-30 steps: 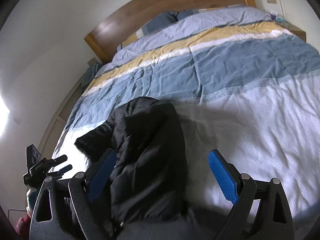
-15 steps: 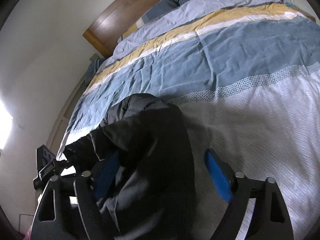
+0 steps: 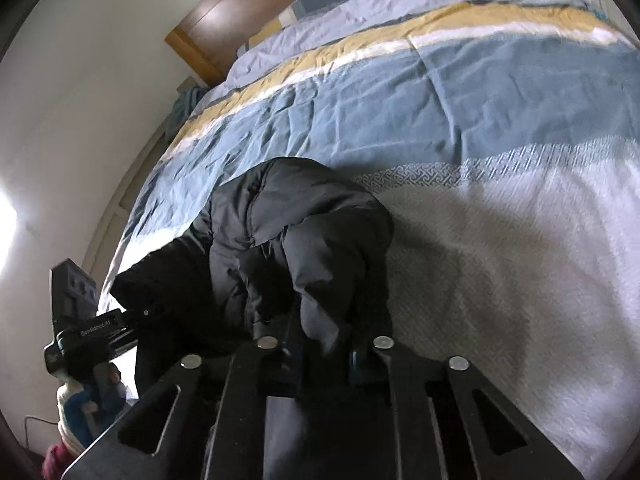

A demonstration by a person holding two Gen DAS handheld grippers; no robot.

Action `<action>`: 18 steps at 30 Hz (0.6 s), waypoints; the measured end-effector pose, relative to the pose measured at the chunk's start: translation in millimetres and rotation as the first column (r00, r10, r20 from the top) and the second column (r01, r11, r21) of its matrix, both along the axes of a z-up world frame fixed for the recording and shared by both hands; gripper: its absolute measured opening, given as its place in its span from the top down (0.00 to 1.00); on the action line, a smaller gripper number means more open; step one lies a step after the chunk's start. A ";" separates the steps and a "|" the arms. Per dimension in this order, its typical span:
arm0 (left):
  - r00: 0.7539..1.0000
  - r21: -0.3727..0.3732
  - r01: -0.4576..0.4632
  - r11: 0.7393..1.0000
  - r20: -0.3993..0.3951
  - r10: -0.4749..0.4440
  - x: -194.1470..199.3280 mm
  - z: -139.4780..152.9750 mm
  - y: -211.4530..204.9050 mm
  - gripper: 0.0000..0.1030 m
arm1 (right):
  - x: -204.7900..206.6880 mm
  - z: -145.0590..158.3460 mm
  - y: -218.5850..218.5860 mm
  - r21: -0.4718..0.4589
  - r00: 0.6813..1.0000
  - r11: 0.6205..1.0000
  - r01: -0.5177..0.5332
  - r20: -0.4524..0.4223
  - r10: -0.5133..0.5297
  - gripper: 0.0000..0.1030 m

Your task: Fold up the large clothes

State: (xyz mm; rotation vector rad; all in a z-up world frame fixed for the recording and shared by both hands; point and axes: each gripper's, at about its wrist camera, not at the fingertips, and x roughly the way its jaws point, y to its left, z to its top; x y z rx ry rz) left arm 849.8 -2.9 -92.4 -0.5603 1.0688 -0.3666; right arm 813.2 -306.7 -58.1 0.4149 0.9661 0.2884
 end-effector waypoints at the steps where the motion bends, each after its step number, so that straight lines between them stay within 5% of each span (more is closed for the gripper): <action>1: 1.000 0.009 0.005 1.000 0.009 -0.005 -4.2 5.6 0.1 0.88 | -3.3 5.1 -0.3 -0.003 1.000 1.000 -0.002 0.005 0.002 0.89; 9: 0.997 0.027 0.041 0.999 0.069 -0.043 -61.8 51.8 13.5 0.89 | -60.2 51.2 0.3 -0.057 0.996 0.996 -0.075 0.033 0.077 0.89; 18: 0.987 -0.006 0.074 0.997 0.142 -0.073 -165.7 86.3 27.4 0.90 | -173.6 82.0 -11.3 -0.015 0.991 0.997 -0.074 0.108 0.075 0.91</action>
